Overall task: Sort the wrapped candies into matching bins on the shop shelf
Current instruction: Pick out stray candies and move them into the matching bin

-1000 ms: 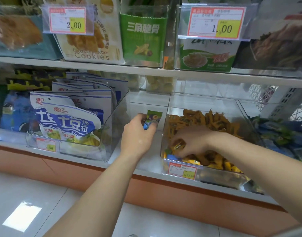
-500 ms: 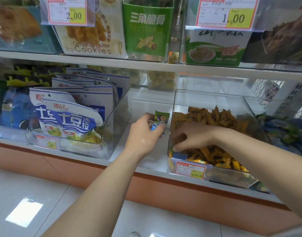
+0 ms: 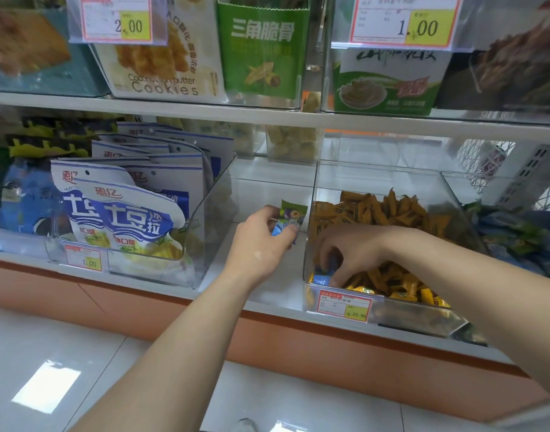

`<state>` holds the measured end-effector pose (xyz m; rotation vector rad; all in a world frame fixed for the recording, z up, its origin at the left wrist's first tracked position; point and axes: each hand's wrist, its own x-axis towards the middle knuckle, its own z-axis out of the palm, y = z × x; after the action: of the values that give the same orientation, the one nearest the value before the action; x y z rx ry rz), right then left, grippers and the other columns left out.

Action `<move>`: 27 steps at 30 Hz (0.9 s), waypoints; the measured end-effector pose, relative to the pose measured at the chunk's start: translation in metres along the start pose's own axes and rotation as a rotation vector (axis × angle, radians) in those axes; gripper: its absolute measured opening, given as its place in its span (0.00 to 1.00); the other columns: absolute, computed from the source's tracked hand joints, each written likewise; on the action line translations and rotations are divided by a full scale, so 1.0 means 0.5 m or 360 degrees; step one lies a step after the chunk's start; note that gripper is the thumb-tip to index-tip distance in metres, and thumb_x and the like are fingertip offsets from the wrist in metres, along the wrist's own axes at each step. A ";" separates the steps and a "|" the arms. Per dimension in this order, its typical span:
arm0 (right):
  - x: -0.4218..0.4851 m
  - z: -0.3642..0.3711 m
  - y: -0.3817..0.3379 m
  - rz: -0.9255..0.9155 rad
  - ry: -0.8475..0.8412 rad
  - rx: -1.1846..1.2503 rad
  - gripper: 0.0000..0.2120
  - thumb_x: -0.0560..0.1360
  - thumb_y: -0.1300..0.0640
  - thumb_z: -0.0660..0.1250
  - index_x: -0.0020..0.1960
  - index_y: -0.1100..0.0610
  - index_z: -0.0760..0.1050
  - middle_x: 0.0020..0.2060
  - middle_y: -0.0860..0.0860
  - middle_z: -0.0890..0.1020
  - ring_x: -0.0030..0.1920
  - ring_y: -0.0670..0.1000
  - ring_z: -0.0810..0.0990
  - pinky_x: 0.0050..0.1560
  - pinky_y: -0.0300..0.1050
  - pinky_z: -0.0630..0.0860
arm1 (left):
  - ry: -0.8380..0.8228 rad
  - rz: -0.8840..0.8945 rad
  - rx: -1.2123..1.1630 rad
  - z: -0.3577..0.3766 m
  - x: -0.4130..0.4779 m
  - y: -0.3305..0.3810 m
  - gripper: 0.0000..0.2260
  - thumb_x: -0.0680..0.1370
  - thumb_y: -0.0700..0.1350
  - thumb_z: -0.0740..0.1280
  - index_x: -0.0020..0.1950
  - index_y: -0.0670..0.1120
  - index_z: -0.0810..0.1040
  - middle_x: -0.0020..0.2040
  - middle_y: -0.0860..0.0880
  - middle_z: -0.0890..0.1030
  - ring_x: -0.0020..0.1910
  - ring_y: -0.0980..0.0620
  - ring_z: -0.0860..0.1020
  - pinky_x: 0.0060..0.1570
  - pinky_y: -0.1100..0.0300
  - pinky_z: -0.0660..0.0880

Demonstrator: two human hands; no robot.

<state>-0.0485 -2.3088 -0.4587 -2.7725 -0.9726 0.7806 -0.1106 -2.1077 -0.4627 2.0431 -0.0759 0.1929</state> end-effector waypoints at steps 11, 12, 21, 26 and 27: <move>-0.004 -0.002 -0.029 0.0094 -0.0195 0.0169 0.23 0.73 0.45 0.75 0.65 0.50 0.75 0.55 0.45 0.79 0.55 0.47 0.78 0.56 0.42 0.77 | -0.0024 -0.0006 0.0001 0.009 0.001 0.006 0.08 0.78 0.47 0.69 0.56 0.47 0.79 0.44 0.51 0.85 0.41 0.54 0.84 0.47 0.49 0.81; -0.001 -0.003 -0.032 0.0103 -0.0226 0.0165 0.25 0.72 0.43 0.75 0.65 0.50 0.74 0.56 0.44 0.79 0.56 0.47 0.77 0.56 0.42 0.77 | -0.0023 -0.0005 0.0004 0.009 0.001 0.006 0.08 0.78 0.47 0.69 0.55 0.47 0.79 0.44 0.51 0.85 0.40 0.54 0.84 0.47 0.49 0.81; 0.009 0.004 -0.016 0.0078 -0.0105 -0.0032 0.11 0.75 0.44 0.72 0.40 0.41 0.71 0.36 0.40 0.75 0.36 0.42 0.73 0.35 0.35 0.66 | -0.0033 -0.0017 -0.0004 0.007 0.002 0.007 0.09 0.78 0.47 0.69 0.57 0.46 0.79 0.45 0.50 0.85 0.42 0.52 0.84 0.49 0.46 0.80; -0.024 -0.014 -0.003 0.0146 0.0242 0.0124 0.13 0.75 0.45 0.72 0.54 0.51 0.79 0.49 0.45 0.81 0.49 0.49 0.78 0.48 0.46 0.75 | -0.0005 -0.0025 -0.0067 0.002 0.003 0.008 0.08 0.78 0.47 0.69 0.56 0.48 0.79 0.45 0.51 0.85 0.43 0.52 0.84 0.49 0.46 0.80; -0.033 -0.020 0.003 0.0154 0.0335 0.0168 0.11 0.75 0.45 0.72 0.53 0.48 0.78 0.48 0.44 0.80 0.50 0.48 0.78 0.47 0.44 0.73 | 0.0001 -0.0023 -0.0083 0.001 0.004 0.008 0.07 0.78 0.47 0.69 0.55 0.48 0.79 0.45 0.51 0.85 0.44 0.51 0.84 0.50 0.46 0.80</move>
<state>-0.0537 -2.3196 -0.4432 -2.7570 -0.7430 0.5206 -0.1094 -2.1102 -0.4590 1.9912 -0.0652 0.1807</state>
